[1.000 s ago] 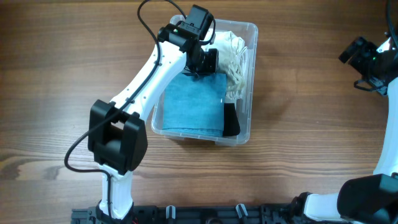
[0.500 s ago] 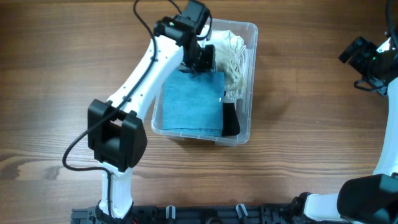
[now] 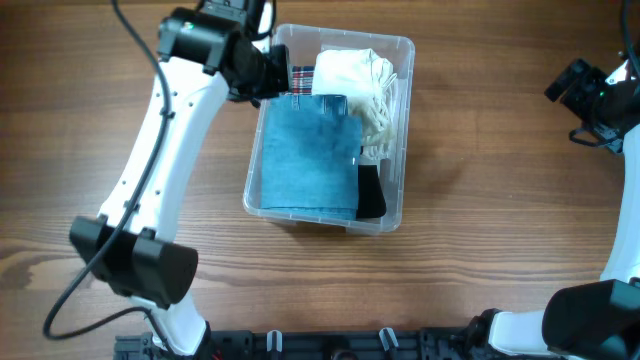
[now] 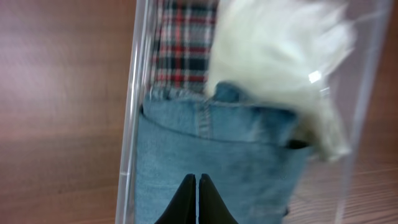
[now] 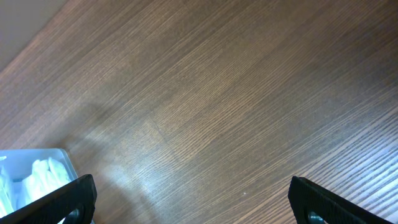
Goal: Pack container
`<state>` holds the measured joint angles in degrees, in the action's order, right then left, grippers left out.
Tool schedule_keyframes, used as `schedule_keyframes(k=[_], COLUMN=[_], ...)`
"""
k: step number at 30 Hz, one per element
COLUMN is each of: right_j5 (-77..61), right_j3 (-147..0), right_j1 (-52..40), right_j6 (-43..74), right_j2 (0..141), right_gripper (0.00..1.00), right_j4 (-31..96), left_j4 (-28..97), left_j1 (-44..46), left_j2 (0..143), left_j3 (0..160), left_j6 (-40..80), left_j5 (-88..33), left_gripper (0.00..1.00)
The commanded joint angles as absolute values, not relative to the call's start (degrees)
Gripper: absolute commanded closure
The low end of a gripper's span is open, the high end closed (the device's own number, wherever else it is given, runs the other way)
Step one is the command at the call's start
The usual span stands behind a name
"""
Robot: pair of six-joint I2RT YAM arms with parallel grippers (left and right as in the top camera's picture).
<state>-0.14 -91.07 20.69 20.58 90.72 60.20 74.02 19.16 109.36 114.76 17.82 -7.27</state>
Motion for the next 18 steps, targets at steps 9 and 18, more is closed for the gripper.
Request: schedule_keyframes(k=[9, 18], right_j5=[0.0, 0.0], right_j3=[-91.8, -91.8], right_j1=[20.8, 20.8], right_j6=[21.1, 21.1], right_j2=[91.1, 91.1], right_gripper=[0.0, 0.0], right_j4=[60.0, 60.0], left_j4=[63.2, 59.5], left_j1=[22.2, 22.6], left_j2=[115.6, 115.7], left_j3=[100.0, 99.7], left_j6=[20.0, 19.9], left_j5=[-8.1, -8.1], left_gripper=[0.96, 0.96])
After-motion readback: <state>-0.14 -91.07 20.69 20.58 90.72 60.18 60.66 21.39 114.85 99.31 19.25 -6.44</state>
